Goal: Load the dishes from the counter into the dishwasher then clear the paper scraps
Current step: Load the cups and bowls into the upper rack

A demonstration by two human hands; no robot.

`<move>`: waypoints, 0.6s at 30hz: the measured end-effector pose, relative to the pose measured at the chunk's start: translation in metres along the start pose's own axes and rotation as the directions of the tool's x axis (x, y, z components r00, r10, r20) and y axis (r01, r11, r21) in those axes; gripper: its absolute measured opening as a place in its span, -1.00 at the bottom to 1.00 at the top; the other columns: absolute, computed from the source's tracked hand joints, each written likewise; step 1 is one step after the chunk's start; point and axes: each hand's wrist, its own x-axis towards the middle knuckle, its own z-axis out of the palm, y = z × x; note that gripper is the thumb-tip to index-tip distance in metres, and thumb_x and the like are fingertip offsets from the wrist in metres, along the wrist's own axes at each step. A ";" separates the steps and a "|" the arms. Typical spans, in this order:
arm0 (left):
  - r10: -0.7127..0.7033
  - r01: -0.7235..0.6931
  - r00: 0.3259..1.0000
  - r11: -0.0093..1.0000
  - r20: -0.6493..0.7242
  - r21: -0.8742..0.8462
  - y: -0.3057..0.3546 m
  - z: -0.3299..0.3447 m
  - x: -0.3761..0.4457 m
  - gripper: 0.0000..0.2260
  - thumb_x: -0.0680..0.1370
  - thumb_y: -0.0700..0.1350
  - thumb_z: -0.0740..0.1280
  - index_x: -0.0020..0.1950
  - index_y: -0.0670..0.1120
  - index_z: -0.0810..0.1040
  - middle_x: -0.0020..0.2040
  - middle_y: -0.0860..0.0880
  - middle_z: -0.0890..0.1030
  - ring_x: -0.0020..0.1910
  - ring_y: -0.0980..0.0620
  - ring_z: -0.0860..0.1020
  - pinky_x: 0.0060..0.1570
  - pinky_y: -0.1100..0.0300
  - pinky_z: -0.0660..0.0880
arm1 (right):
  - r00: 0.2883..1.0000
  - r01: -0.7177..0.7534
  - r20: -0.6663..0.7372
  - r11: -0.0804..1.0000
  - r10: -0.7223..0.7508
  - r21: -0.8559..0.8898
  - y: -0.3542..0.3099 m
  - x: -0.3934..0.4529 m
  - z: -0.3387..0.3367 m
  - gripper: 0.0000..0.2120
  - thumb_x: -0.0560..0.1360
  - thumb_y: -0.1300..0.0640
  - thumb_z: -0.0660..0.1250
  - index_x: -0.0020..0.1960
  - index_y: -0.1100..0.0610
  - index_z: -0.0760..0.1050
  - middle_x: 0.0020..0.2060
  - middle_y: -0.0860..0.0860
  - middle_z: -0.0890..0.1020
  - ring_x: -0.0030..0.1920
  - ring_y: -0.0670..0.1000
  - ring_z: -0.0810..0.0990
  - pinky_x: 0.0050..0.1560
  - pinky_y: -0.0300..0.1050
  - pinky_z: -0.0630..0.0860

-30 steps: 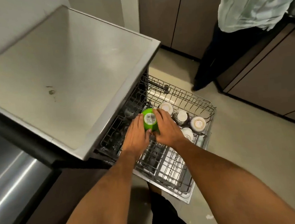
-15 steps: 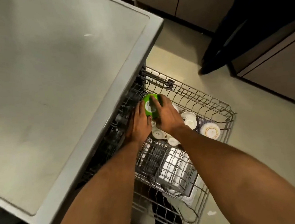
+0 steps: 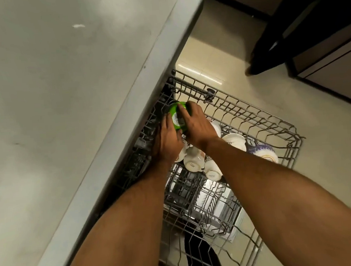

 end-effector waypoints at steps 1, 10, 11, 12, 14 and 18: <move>-0.002 0.002 1.000 1.000 0.007 -0.005 -0.001 0.002 0.002 -0.39 0.61 -0.06 0.32 0.60 -0.14 0.16 0.52 -0.13 0.33 0.35 -0.07 0.46 0.25 0.11 0.43 | 1.000 0.000 0.005 1.000 0.000 -0.005 0.000 0.001 0.002 -0.08 0.37 0.20 0.59 0.59 0.14 0.17 0.40 0.22 0.33 0.34 0.18 0.38 0.27 0.00 0.54; -0.011 0.008 0.999 0.999 0.045 0.050 -0.007 0.004 0.008 -0.40 0.62 -0.06 0.31 0.59 -0.14 0.16 0.51 -0.13 0.33 0.36 -0.08 0.46 0.25 0.10 0.45 | 0.999 -0.020 0.036 1.000 0.020 0.006 -0.006 0.001 0.004 -0.10 0.41 0.19 0.56 0.60 0.20 0.14 0.45 0.27 0.30 0.40 0.24 0.35 0.36 0.06 0.49; -0.008 0.005 0.999 0.998 0.043 0.063 -0.006 0.002 0.007 -0.41 0.62 -0.06 0.30 0.59 -0.15 0.15 0.52 -0.14 0.33 0.38 -0.08 0.45 0.27 0.10 0.44 | 0.999 -0.022 0.037 1.000 0.022 0.011 -0.007 0.000 0.001 -0.11 0.42 0.18 0.55 0.60 0.20 0.14 0.45 0.27 0.30 0.41 0.25 0.35 0.37 0.06 0.49; -0.002 -0.001 0.999 0.997 0.042 0.076 -0.005 0.000 0.005 -0.42 0.63 -0.06 0.30 0.59 -0.15 0.16 0.52 -0.15 0.32 0.38 -0.09 0.44 0.28 0.10 0.43 | 0.999 -0.024 0.036 1.000 0.023 0.015 -0.008 -0.002 -0.002 -0.12 0.42 0.18 0.55 0.60 0.21 0.14 0.46 0.27 0.30 0.42 0.25 0.34 0.37 0.06 0.48; 0.016 -0.019 0.999 0.996 0.034 0.090 -0.003 -0.006 -0.001 -0.43 0.63 -0.08 0.28 0.58 -0.17 0.17 0.52 -0.16 0.32 0.40 -0.10 0.43 0.31 0.10 0.41 | 0.999 -0.025 0.031 1.000 0.025 0.015 -0.011 -0.008 -0.007 -0.12 0.43 0.18 0.54 0.60 0.22 0.14 0.46 0.27 0.30 0.43 0.24 0.33 0.40 0.06 0.46; 0.030 -0.029 1.000 0.995 -0.005 0.092 0.000 -0.020 -0.019 -0.44 0.61 -0.09 0.28 0.57 -0.18 0.20 0.53 -0.16 0.29 0.47 -0.11 0.34 0.42 0.07 0.33 | 1.000 -0.027 -0.003 1.000 0.027 -0.007 -0.022 -0.025 -0.017 -0.16 0.43 0.14 0.55 0.58 0.24 0.19 0.44 0.28 0.33 0.43 0.24 0.33 0.41 0.11 0.45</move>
